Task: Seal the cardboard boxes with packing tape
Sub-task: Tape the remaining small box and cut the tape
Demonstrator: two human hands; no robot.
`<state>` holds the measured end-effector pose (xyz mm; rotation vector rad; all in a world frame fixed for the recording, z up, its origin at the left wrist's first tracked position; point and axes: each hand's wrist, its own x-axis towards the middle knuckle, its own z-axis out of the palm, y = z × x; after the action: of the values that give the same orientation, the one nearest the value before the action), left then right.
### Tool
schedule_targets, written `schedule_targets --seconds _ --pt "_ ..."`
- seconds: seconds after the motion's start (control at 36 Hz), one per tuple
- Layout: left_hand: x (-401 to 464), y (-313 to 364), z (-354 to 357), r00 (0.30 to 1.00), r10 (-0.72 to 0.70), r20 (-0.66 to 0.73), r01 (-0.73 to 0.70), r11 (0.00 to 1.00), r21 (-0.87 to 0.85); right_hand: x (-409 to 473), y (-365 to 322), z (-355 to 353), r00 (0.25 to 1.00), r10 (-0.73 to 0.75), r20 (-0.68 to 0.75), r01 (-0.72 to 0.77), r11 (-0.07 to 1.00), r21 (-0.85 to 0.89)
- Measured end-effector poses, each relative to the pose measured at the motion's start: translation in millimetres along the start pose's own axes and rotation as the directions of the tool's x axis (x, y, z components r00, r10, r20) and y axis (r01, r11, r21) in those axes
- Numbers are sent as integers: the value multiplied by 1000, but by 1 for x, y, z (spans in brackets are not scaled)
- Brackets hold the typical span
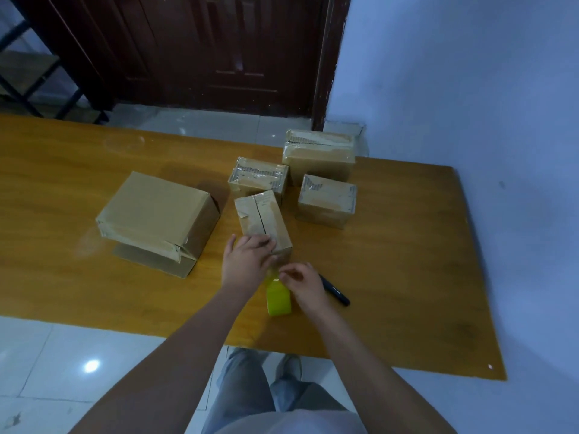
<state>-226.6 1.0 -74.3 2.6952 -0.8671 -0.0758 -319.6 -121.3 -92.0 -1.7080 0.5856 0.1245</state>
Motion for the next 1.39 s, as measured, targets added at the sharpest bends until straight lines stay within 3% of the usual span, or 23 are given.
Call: schedule_targets --seconds 0.17,0.22,0.36,0.56,0.69,0.81,0.83,0.89,0.94,1.06,1.14,1.31,1.39 --pt "2 -8 14 957 170 -235 -157 985 72 -8 7 -2 997 32 -70 -26 996 81" --pt "3 -7 17 945 218 -245 -196 974 112 -12 8 -4 996 31 -82 -23 995 100" --pt "7 3 8 979 168 -114 -135 958 254 -14 4 -15 990 55 -126 -40 992 118" --pt "15 36 -14 986 -108 124 67 953 295 -11 -6 -40 950 101 -297 -60 988 141" --pt "18 42 -20 957 -183 225 157 979 130 -13 -35 -63 935 84 -344 -48 993 110" --pt "20 36 -32 965 -182 189 206 971 -118 -15 -61 -73 950 54 -309 -18 993 118" --pt "21 36 -35 969 -172 175 215 940 -264 -16 -68 -73 954 46 -295 -12 993 117" --pt "23 42 -45 979 -113 172 194 787 -586 -16 -82 -72 965 33 -259 -7 995 100" --pt "27 49 -54 983 17 182 119 694 -710 -18 -95 -70 973 11 -229 7 997 77" --pt "40 43 -61 979 197 52 -118 757 -642 -17 -114 -68 967 -16 -253 46 992 114" --pt "50 38 -71 961 278 5 -225 787 -574 -17 -125 -68 967 -40 -252 50 998 32" --pt "65 40 -97 992 115 50 -43 688 -724 -16 -143 -58 928 -104 -358 88 994 -62" --pt "71 41 -104 996 53 74 20 666 -746 -23 -151 -47 917 -24 -397 74 991 109"
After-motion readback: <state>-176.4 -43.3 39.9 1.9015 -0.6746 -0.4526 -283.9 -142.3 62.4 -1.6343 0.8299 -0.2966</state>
